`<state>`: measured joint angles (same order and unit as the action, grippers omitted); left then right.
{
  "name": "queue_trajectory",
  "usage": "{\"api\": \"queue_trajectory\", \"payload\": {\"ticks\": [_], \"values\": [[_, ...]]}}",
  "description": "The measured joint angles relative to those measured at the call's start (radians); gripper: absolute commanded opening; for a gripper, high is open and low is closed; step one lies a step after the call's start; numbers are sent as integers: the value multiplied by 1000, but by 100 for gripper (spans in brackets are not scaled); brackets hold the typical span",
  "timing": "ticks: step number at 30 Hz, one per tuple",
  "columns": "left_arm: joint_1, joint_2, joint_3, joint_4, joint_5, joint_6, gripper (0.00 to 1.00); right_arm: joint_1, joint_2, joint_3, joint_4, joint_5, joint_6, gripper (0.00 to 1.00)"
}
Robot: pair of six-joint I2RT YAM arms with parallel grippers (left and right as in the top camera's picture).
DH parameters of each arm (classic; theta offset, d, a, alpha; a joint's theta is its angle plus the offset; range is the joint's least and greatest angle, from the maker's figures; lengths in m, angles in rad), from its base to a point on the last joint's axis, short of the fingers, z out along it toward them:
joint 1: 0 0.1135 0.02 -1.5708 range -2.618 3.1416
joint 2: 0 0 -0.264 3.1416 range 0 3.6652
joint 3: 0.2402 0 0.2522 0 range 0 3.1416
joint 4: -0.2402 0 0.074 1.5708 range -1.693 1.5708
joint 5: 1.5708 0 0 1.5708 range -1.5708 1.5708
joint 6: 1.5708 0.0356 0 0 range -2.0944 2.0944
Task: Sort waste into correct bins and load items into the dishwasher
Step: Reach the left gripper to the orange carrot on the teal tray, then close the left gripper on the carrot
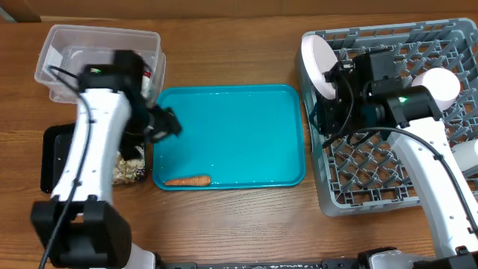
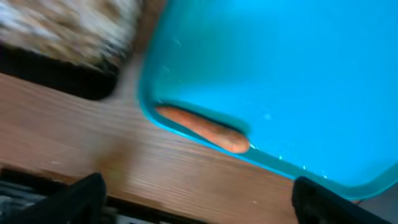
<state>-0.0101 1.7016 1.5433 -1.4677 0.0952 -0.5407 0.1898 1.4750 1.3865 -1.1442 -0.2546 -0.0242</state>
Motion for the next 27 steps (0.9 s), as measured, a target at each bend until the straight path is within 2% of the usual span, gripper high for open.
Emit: {"api": "queue_trajectory", "payload": {"ticks": [4, 8, 19, 27], "values": [[-142, 0, -181, 160, 91, -140, 96, 0, 0, 0, -19, 11, -2, 61], [-214, 0, -288, 261, 135, -273, 96, 0, 0, 0, -20, 17, -2, 61], [-259, 0, -432, 431, 147, -501, 98, 0, 1, 0, -27, 18, -2, 61], [-259, -2, -556, 560, 144, -579, 99, 0, 1, 0, -27, 19, -2, 61]]}}
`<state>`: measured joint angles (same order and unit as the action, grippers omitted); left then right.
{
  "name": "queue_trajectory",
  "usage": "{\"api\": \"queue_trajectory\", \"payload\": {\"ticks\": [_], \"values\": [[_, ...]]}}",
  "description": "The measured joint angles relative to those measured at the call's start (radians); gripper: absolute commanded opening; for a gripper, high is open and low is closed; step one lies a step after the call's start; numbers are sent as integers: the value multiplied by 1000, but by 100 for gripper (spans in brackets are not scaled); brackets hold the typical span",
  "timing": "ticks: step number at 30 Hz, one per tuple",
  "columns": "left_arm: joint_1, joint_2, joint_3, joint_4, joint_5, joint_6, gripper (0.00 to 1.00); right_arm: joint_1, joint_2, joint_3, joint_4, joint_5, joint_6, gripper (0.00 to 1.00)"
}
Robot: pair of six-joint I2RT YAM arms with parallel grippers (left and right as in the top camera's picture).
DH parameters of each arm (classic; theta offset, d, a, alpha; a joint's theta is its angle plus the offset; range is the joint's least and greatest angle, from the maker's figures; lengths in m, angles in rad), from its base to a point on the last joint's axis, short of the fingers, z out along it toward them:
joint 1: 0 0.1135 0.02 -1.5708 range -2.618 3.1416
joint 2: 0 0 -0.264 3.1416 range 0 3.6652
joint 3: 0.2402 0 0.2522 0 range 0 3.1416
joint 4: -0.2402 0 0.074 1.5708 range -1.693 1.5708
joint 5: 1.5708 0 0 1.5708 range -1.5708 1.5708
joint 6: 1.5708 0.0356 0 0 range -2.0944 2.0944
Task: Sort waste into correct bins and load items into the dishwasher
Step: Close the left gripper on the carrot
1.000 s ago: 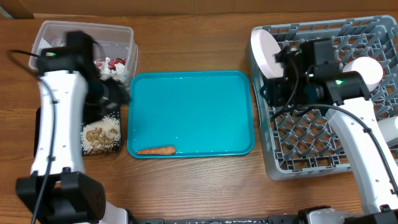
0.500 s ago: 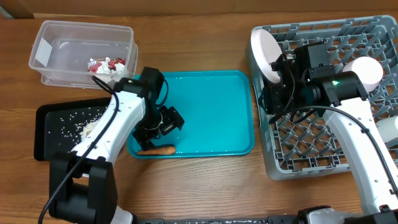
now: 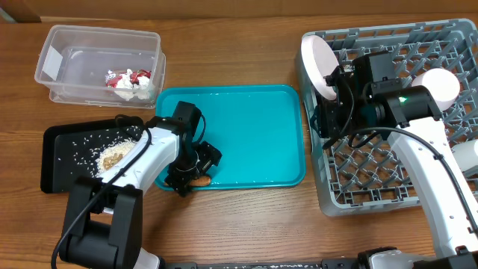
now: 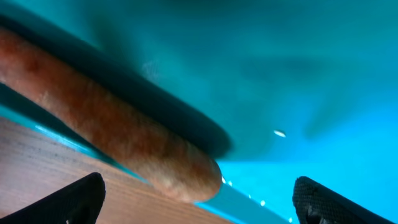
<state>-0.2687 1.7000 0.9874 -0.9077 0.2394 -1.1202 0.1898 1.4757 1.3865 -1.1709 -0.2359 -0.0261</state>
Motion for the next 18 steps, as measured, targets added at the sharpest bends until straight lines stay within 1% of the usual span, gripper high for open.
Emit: {"api": "queue_trajectory", "payload": {"ticks": [6, 9, 14, 18], "values": [[0, 0, -33, 68, -34, -23, 99, 0, 0, 0, -3, 0, 0, 61], [0, 0, -33, 82, -13, -26, 96, 0, 0, 0, -3, 0, 0, 61], [0, 0, -33, 0, 57, -26, 96, 0, 0, 0, -4, 1, 0, 61], [0, 0, -10, -36, 72, -21, 96, 0, 0, 0, -4, 0, 0, 61]]}}
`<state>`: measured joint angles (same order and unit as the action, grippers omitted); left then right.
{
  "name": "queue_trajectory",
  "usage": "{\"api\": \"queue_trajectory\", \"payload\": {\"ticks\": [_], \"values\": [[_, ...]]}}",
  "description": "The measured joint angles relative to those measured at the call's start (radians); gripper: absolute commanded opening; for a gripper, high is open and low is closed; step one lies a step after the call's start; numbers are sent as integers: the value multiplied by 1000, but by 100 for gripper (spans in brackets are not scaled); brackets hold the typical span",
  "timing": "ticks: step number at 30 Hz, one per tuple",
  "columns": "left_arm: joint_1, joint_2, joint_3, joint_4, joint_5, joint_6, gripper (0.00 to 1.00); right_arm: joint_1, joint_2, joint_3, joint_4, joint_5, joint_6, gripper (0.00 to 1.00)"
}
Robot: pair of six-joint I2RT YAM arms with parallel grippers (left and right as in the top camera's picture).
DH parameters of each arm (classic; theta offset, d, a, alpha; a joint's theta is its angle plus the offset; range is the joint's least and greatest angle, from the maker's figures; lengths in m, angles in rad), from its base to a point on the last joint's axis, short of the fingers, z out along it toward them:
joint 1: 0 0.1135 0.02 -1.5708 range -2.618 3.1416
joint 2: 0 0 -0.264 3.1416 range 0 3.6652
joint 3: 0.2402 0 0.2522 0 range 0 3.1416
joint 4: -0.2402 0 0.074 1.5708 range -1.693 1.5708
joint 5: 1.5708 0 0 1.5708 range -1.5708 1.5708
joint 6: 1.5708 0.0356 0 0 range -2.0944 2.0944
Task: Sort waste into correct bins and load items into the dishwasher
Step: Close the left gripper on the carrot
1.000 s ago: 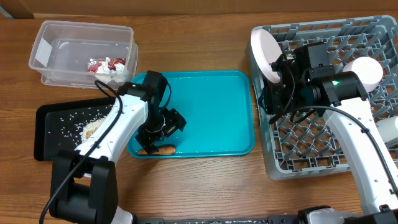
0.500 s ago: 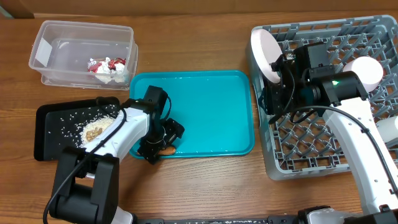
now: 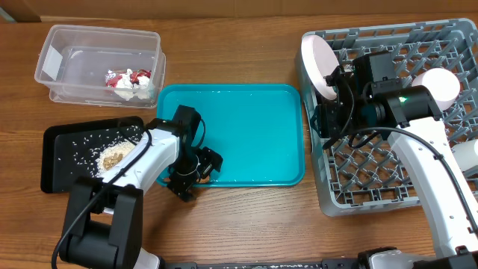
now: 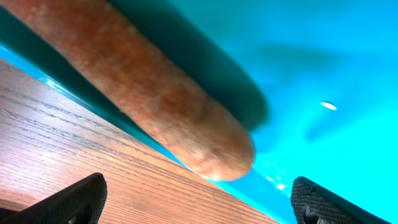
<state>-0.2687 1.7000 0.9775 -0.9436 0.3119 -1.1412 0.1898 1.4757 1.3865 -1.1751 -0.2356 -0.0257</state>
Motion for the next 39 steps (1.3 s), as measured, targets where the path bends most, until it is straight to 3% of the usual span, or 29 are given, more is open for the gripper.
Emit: {"api": "queue_trajectory", "payload": {"ticks": [15, 31, 36, 39], "values": [[16, 0, 80, 10, -126, 38, 100, 0, 0, 0, 0, 0, 0, 61], [16, 90, 83, 95, -149, 40, 100, 0, 0, 0, 0, 0, 0, 61], [16, 90, 83, 107, -193, 35, 91, 0, 0, 0, -3, 0, 0, 61], [16, 90, 83, 107, -212, 18, 71, 0, 0, 0, -3, 0, 0, 61]]}}
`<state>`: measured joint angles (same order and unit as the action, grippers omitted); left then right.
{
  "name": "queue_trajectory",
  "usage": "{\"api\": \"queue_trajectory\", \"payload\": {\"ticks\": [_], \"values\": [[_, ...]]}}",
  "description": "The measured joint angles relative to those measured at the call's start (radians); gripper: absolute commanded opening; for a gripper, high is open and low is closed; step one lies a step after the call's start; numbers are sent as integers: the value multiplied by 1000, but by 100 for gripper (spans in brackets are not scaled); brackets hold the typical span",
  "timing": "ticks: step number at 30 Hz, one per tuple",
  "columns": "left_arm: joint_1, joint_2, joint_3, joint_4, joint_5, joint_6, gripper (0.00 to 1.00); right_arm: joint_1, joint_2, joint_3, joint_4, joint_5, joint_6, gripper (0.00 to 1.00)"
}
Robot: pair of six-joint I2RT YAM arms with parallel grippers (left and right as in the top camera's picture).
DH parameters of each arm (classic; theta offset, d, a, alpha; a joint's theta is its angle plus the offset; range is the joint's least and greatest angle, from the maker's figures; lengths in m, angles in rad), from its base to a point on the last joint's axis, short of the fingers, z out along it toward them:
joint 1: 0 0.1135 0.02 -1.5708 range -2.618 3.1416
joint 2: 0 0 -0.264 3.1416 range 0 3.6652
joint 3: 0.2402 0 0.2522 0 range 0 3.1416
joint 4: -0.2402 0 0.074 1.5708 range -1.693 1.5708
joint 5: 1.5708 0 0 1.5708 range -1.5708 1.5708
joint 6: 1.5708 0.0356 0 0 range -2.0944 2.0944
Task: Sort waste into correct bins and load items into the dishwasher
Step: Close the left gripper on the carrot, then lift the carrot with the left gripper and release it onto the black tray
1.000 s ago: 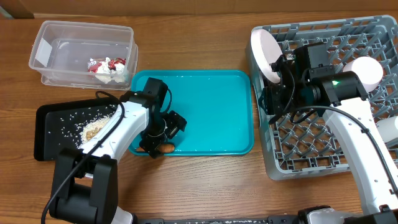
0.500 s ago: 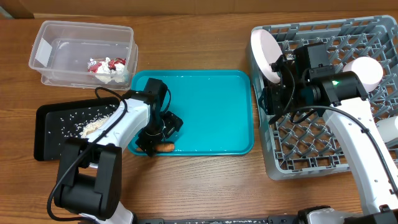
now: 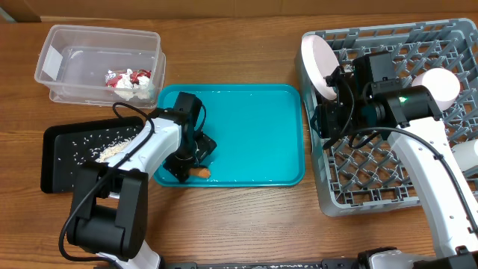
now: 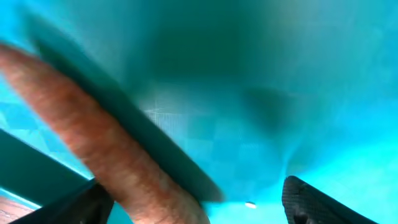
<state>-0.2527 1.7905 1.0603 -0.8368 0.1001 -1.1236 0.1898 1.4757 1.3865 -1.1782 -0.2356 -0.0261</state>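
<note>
An orange carrot (image 3: 200, 173) lies in the front left corner of the teal tray (image 3: 254, 127). My left gripper (image 3: 190, 155) is low over it and open. In the left wrist view the carrot (image 4: 106, 155) runs diagonally down between the two dark fingertips (image 4: 311, 205), close against the left one, and my left gripper (image 4: 199, 208) has not closed on it. My right gripper (image 3: 328, 104) hangs at the left edge of the grey dish rack (image 3: 373, 179), beside a white plate (image 3: 317, 60). Its fingers are hidden under the arm.
A black tray (image 3: 60, 161) with scattered food scraps lies left of the teal tray. A clear plastic bin (image 3: 52, 67) holding wrappers stands at the back left. A white cup (image 3: 441, 82) sits in the rack at the right.
My left gripper has shifted a little away from the tray's front rim, farther over the tray floor. The carrot's right end now shows below it. The right arm is unchanged.
My left gripper was first raised at the tray's left edge, with the carrot lying along the front rim. Then it was low over the carrot, open, and stayed there at the rim. Now it sits slightly farther in, with the carrot still between its fingers.
</note>
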Motion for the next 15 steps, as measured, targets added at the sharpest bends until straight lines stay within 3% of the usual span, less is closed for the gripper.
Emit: {"api": "queue_trajectory", "payload": {"ticks": [3, 15], "values": [[0, 0, 0, 0, -11, -8, 49, 0, 0, 0, 0, 0, 0, 61], [0, 0, 0, 3, -38, -7, 25, 0, 0, 0, 0, 0, 0, 61]]}}
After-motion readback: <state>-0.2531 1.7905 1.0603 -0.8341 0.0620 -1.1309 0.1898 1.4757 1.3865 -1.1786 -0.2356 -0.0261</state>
